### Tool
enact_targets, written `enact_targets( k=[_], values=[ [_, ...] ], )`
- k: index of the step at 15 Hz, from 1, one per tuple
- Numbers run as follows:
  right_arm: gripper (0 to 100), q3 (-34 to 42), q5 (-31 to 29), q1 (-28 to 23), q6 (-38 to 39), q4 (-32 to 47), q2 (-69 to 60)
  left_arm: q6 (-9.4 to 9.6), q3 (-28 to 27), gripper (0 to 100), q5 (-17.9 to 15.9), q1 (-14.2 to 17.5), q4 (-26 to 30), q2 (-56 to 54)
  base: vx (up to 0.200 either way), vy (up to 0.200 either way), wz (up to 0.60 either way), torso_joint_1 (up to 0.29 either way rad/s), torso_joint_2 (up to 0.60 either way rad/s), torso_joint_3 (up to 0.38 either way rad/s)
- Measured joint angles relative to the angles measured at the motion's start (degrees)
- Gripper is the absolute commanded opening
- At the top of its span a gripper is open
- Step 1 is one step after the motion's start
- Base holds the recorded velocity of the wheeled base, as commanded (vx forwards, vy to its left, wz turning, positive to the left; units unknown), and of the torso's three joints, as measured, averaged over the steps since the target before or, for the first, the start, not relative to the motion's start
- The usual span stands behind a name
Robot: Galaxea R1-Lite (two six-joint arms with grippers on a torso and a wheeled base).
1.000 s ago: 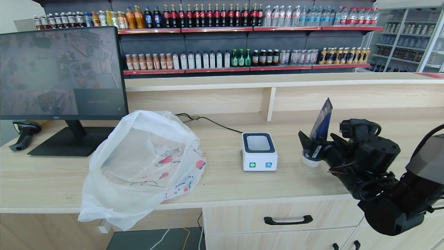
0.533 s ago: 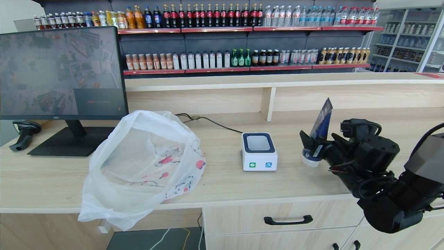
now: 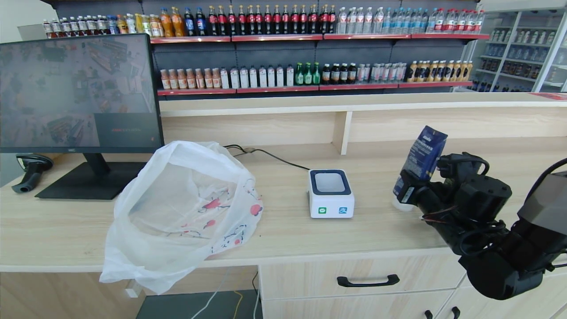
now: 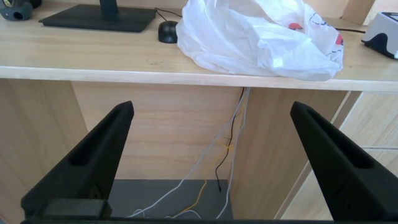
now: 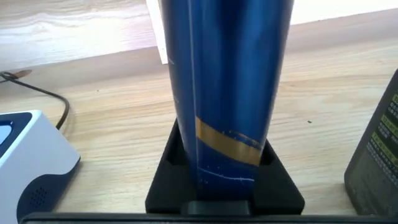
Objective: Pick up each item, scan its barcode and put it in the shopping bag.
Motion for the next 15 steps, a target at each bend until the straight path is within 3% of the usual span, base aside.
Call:
enact_targets(
  k=[15],
  values=[
    [0, 2.47, 0.09, 0.96, 0.17, 0.02, -7.00, 0.00, 0.00, 100, 0.00, 0.00, 0.00, 0.00, 0.000, 0.000, 0.00, 0.000, 0.00, 0.000]
  ],
)
